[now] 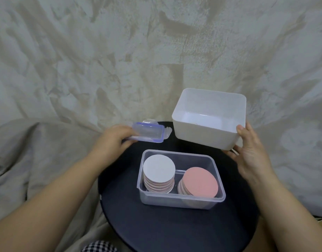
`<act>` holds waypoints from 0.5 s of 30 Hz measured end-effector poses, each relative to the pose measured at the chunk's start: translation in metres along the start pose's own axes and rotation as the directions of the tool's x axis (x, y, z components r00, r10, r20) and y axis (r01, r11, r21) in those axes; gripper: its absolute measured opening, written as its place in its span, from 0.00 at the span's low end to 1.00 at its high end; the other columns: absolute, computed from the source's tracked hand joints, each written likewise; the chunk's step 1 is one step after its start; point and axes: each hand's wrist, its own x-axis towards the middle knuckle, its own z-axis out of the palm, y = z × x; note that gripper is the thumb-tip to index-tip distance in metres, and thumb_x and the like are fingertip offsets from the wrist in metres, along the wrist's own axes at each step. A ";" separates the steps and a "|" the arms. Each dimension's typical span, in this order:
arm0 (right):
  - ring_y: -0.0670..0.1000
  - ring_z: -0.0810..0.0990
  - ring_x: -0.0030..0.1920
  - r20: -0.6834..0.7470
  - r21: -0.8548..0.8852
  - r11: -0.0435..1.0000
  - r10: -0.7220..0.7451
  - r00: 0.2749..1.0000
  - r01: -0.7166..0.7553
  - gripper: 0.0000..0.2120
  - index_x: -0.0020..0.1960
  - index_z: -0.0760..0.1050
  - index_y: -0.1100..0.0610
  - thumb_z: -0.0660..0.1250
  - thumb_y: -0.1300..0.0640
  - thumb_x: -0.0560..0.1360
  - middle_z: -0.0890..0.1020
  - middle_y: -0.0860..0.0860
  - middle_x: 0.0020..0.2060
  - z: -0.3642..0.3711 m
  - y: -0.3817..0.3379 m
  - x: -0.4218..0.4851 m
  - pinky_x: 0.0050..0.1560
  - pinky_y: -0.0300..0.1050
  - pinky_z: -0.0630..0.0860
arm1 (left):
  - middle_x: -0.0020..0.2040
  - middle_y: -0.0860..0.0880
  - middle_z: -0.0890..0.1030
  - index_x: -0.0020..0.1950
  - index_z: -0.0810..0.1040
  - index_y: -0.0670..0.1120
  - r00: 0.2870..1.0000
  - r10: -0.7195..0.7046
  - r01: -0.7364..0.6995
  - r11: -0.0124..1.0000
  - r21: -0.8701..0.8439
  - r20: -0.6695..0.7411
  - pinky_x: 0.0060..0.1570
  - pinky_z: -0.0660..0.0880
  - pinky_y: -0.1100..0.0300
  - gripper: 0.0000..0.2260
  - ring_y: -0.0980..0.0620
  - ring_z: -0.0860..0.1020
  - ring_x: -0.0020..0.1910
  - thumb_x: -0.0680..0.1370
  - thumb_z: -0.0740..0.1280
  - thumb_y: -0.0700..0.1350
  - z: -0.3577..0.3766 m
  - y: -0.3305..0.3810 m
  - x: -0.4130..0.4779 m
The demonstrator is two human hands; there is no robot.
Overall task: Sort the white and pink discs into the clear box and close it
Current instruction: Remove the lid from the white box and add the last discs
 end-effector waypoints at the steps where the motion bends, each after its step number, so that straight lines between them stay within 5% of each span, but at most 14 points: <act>1: 0.53 0.75 0.61 0.006 -0.009 1.000 0.002 1.000 -0.002 0.20 0.68 0.66 0.42 0.60 0.52 0.77 0.77 0.41 0.61 0.000 0.000 0.000 0.45 0.45 0.75 | 0.42 0.45 0.83 0.45 0.83 0.42 0.998 0.003 -0.006 0.999 0.045 0.060 0.45 0.73 0.59 0.10 0.46 0.80 0.42 0.72 0.67 0.47 0.002 -0.006 0.002; 4: 0.54 0.75 0.62 0.020 -0.031 0.999 0.012 1.000 -0.012 0.25 0.69 0.66 0.42 0.63 0.48 0.71 0.76 0.42 0.62 0.004 0.003 -0.001 0.47 0.47 0.76 | 0.50 0.44 0.83 0.53 0.82 0.43 0.975 -0.033 0.011 0.995 0.103 0.220 0.50 0.73 0.58 0.10 0.44 0.80 0.48 0.72 0.72 0.41 0.003 -0.011 0.011; 9: 0.56 0.75 0.62 0.041 -0.047 0.999 0.001 0.999 0.001 0.28 0.68 0.66 0.41 0.62 0.46 0.68 0.76 0.42 0.62 0.005 0.007 -0.002 0.54 0.51 0.76 | 0.57 0.55 0.79 0.61 0.78 0.51 0.902 -0.162 0.149 0.987 0.062 0.401 0.53 0.69 0.66 0.18 0.54 0.77 0.53 0.72 0.71 0.50 -0.010 -0.005 0.023; 13: 0.57 0.75 0.62 0.058 -0.051 0.999 -0.012 0.998 0.015 0.26 0.68 0.66 0.41 0.62 0.47 0.70 0.77 0.43 0.62 0.005 0.007 -0.002 0.54 0.52 0.76 | 0.53 0.58 0.81 0.55 0.78 0.56 0.897 -0.282 0.401 0.844 -0.357 0.340 0.59 0.70 0.66 0.12 0.65 0.77 0.52 0.73 0.71 0.46 -0.021 0.009 0.029; 15: 0.56 0.76 0.61 0.082 -0.058 0.998 -0.017 0.996 0.022 0.27 0.68 0.66 0.40 0.62 0.46 0.68 0.77 0.42 0.61 0.007 0.006 -0.004 0.56 0.52 0.75 | 0.54 0.54 0.81 0.57 0.77 0.56 0.902 -0.337 0.431 0.760 -0.486 0.271 0.60 0.72 0.63 0.11 0.61 0.78 0.53 0.75 0.69 0.47 -0.017 0.020 0.035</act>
